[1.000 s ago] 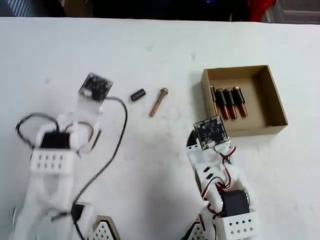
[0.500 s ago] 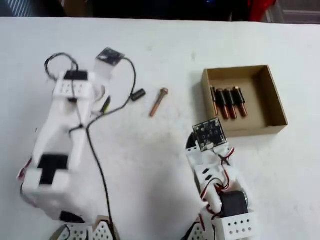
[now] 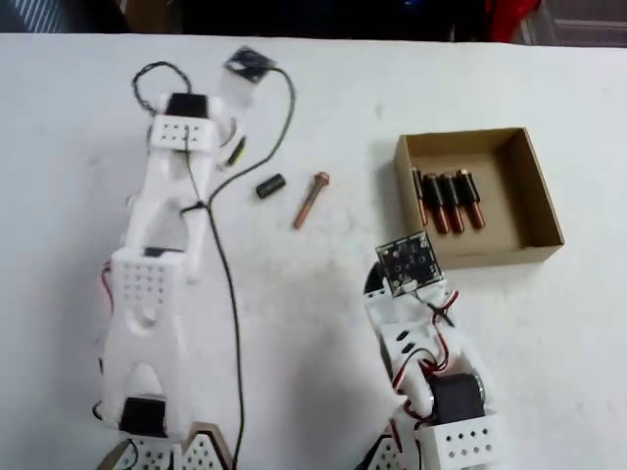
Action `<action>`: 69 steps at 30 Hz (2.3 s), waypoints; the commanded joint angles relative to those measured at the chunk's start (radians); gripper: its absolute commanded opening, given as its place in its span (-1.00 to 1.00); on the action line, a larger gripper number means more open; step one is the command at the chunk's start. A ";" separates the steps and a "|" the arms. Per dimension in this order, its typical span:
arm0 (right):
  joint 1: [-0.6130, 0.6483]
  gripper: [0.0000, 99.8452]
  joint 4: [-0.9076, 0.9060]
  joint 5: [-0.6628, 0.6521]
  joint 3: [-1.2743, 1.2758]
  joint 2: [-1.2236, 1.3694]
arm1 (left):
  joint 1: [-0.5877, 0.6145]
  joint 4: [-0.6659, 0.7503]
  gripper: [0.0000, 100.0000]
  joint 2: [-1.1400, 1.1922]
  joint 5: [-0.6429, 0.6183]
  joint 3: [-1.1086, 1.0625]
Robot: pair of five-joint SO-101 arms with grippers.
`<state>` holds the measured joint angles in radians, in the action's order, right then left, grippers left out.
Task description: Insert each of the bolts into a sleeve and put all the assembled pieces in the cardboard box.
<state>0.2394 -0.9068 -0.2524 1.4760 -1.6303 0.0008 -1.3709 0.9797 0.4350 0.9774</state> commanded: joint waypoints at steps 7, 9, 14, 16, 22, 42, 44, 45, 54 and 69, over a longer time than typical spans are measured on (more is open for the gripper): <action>-0.004 -0.96 -0.002 0.000 -0.005 -0.010 | -0.087 -0.034 -0.96 0.242 0.055 0.440; -0.004 -0.96 -0.002 0.000 -0.005 -0.010 | -0.087 -0.043 -0.96 0.283 0.055 0.496; -0.004 -0.96 -0.002 -0.002 -0.005 -0.010 | -0.087 -0.074 -0.96 0.378 0.058 0.609; -0.004 -0.96 -0.002 -0.002 -0.005 -0.010 | -0.087 -0.106 -0.96 0.403 0.058 0.658; -0.004 -0.96 -0.002 -0.002 -0.003 -0.010 | -0.088 -0.195 -0.96 0.418 0.071 0.692; -0.004 -0.96 -0.002 -0.002 -0.003 -0.010 | -0.125 -0.350 -0.96 0.427 0.427 0.690; -0.004 -0.96 -0.002 -0.002 -0.003 -0.010 | -0.125 -0.354 -0.96 0.427 0.529 0.690; -0.004 -0.96 -0.002 -0.002 -0.003 -0.010 | -0.125 -0.358 -0.96 0.426 0.606 0.690; -0.004 -0.96 -0.002 -0.002 -0.003 -0.010 | -0.108 -0.397 -0.96 0.421 0.956 0.692; -0.004 -0.96 0.070 -0.003 0.040 -0.010 | -0.090 -0.313 -0.96 0.401 0.948 0.692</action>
<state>0.2409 -0.8638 -0.2524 1.5221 -1.6303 -0.1066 -1.7300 1.4108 1.3909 1.6280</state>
